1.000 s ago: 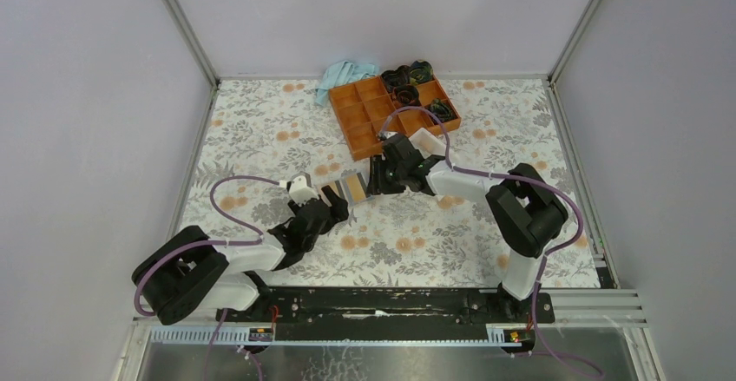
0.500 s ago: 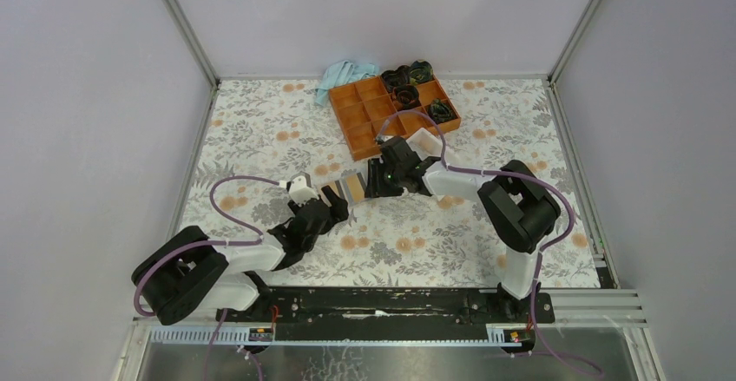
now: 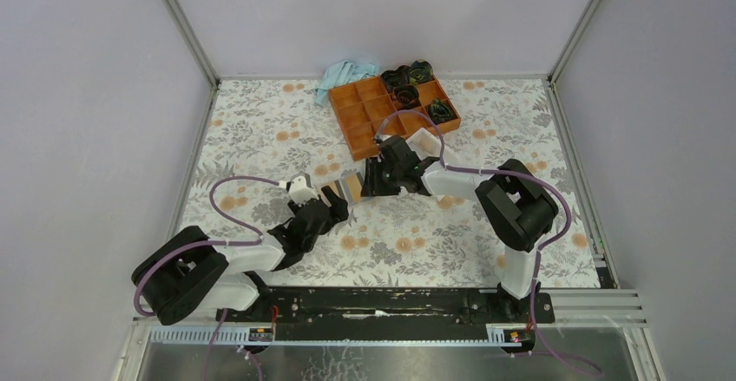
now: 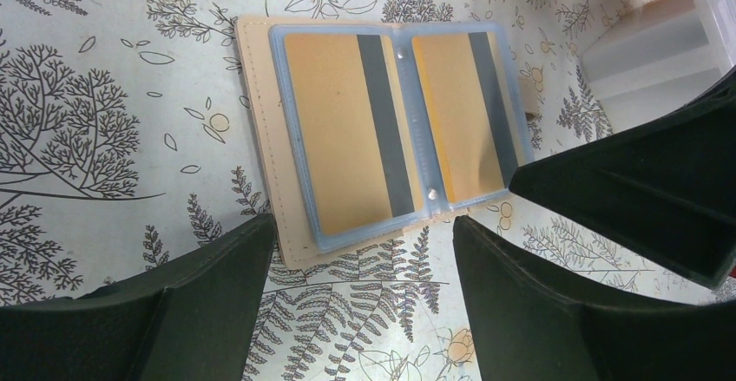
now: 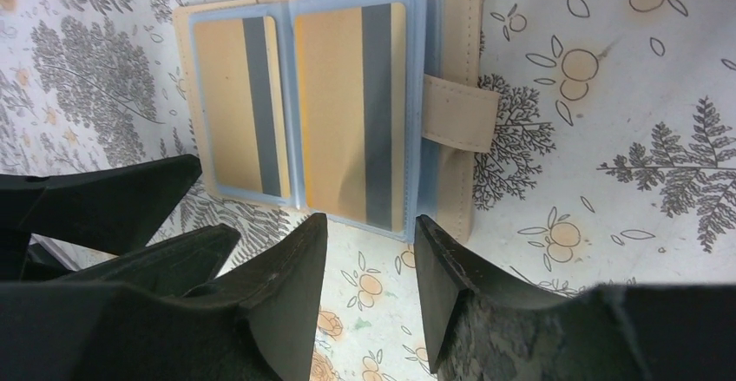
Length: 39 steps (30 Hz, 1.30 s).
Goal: Put the credit cards into the card holder
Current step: Turn over the card slot in the card holder.
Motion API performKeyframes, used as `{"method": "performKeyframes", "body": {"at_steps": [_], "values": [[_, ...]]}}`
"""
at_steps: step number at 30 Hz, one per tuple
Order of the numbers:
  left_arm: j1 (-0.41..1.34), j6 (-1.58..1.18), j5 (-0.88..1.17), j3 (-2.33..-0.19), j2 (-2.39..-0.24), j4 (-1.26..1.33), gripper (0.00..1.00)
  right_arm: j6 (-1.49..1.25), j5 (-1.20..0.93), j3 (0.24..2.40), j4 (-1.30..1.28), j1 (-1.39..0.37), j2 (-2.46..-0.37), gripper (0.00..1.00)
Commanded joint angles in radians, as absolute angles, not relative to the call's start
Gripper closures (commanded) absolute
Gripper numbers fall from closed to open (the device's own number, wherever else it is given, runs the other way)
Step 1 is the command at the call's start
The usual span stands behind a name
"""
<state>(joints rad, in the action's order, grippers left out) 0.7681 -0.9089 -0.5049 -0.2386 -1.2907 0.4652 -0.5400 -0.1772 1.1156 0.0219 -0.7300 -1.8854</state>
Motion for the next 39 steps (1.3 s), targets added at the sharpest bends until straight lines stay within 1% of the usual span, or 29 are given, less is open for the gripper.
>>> {"method": "performKeyframes", "body": {"at_steps": [1,24,39], "values": [[0.774,-0.909,-0.502,-0.215,-1.305,0.435,0.17,-0.56,-0.209,1.124,0.115,-0.724,-1.867,0.51],[0.773,-0.917,-0.503,-0.195,-1.297,0.444,0.17,-0.588,-0.277,1.094,0.237,-0.729,-1.834,0.52],[0.774,-0.923,-0.502,-0.181,-1.285,0.449,0.17,-0.634,-0.309,1.116,0.299,-0.756,-1.826,0.52]]}}
